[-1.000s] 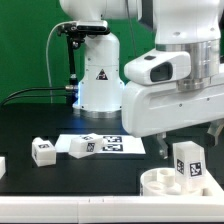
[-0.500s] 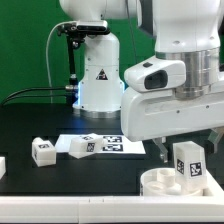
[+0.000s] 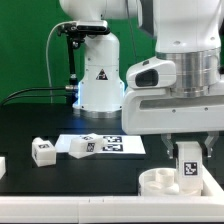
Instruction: Assemble stool
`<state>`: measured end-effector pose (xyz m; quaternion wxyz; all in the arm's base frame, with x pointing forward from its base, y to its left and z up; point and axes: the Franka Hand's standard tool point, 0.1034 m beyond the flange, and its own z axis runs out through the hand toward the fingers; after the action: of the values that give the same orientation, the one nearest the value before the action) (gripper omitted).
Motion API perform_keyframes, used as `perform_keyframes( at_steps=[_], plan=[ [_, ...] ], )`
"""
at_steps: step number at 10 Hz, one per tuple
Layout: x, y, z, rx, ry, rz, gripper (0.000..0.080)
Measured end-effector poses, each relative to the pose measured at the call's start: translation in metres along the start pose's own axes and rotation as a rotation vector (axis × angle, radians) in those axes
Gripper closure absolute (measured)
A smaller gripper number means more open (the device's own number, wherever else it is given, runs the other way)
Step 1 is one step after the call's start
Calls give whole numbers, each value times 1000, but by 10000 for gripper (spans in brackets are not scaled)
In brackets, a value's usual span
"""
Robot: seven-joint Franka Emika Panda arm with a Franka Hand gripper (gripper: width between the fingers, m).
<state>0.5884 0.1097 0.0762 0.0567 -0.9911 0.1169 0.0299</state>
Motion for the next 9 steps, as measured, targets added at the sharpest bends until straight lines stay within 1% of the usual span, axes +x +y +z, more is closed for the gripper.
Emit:
perform_keyframes(
  at_steps=[2,3,4,5,8,9],
  plan=[
    [-1,-9,-1,11,4,325,466],
    [-1,-10,1,41,7,552,465],
    [0,-10,3,82,1,785,465],
    [0,-10,3,93,-5,860,465],
    [-1,-12,3,94,-14,1002,465],
    [-1,-12,3,99,-21,1078,465]
  ],
)
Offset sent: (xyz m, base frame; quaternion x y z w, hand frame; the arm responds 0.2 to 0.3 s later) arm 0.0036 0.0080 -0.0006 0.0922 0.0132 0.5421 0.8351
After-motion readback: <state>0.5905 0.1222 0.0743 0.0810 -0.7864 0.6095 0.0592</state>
